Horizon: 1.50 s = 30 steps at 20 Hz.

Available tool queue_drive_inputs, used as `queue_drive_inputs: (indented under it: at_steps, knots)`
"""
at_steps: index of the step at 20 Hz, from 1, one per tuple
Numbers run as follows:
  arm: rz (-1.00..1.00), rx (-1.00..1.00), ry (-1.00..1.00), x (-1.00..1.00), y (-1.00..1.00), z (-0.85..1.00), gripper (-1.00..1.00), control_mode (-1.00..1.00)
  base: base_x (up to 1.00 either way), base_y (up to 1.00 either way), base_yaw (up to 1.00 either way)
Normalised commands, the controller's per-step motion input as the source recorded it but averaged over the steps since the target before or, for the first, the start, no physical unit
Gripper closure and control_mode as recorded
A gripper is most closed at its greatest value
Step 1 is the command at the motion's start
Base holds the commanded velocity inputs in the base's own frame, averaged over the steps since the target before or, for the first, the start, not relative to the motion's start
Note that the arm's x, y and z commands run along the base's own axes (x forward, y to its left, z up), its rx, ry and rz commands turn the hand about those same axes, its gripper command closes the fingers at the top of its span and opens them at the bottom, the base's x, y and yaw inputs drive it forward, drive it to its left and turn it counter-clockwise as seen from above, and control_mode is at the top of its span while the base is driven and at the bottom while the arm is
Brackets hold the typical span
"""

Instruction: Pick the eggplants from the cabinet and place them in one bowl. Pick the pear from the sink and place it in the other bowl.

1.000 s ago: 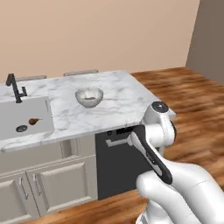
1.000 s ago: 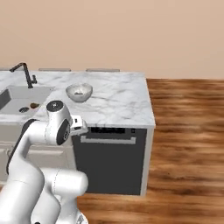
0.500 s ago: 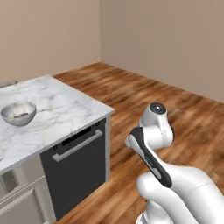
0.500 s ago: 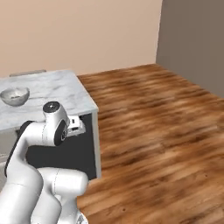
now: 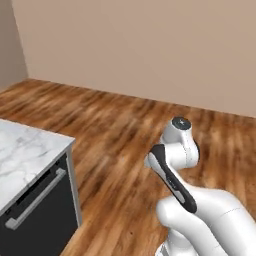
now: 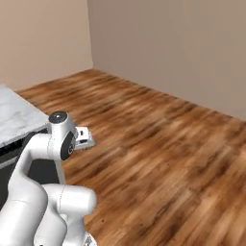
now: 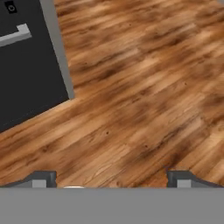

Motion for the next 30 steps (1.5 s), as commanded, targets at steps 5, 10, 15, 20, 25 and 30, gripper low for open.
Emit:
queue_drive_inputs:
  at_steps: [5, 10, 15, 20, 25, 30]
  knots:
    - [0.00, 0.00, 0.00, 0.00, 0.00, 0.00, -1.00, 1.00, 0.00, -0.04, -0.72]
    - [0.00, 0.00, 0.00, 0.00, 0.00, 0.00, -1.00, 1.00, 0.00, 0.00, -0.69]
    - [0.00, 0.00, 0.00, 0.00, 0.00, 0.00, -1.00, 1.00, 0.10, 0.00, -0.63]
    - [0.00, 0.00, 0.00, 0.00, 0.00, 0.00, -1.00, 1.00, 0.17, 0.01, -0.59]
    - [0.00, 0.00, 0.00, 0.00, 0.00, 0.00, -1.00, 1.00, 0.35, 0.20, -0.46]
    - [0.00, 0.00, 0.00, 0.00, 0.00, 0.00, -1.00, 1.00, 0.60, 0.27, -0.27]
